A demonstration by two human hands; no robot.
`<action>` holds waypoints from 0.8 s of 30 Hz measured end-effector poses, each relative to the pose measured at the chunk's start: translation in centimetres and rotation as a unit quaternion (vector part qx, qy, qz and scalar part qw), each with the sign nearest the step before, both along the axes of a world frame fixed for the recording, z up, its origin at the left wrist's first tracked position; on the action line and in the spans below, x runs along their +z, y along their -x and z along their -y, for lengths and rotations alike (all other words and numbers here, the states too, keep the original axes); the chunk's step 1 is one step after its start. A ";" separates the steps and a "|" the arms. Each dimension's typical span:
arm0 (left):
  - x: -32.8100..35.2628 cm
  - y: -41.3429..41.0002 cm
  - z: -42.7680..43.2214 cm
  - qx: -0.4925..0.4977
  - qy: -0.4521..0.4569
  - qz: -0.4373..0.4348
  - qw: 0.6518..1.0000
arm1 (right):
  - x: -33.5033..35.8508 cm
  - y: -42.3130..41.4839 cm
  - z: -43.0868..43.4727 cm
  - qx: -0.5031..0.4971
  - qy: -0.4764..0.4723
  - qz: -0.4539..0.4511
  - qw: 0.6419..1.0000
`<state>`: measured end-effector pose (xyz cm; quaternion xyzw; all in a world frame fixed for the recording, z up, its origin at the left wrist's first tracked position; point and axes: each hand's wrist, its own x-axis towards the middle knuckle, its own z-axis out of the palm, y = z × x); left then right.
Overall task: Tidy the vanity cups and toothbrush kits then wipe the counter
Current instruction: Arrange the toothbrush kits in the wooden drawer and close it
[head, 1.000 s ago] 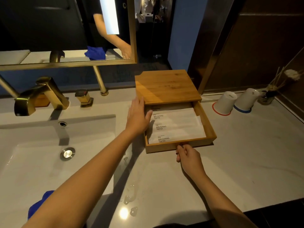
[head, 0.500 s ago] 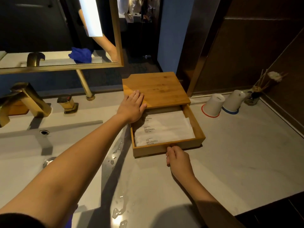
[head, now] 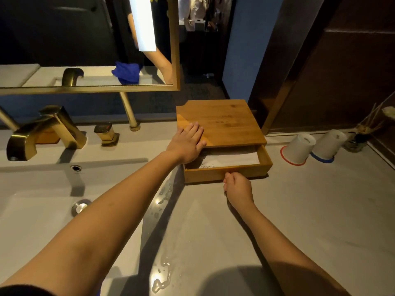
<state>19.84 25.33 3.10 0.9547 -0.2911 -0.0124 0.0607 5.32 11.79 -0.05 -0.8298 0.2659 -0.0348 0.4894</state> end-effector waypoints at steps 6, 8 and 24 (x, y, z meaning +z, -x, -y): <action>0.1 0.1 -0.1 -0.001 -0.004 0.009 1.000 | 0.6 -3.4 0.3 0.014 0.000 -0.026 1.000; 0.2 0.2 -0.1 -0.003 -0.006 0.007 1.000 | 0.7 -4.1 0.4 0.022 0.009 -0.025 0.999; -0.2 0.3 -0.2 -0.002 -0.009 0.030 1.000 | 2.1 -7.6 0.6 0.023 -0.006 -0.099 0.995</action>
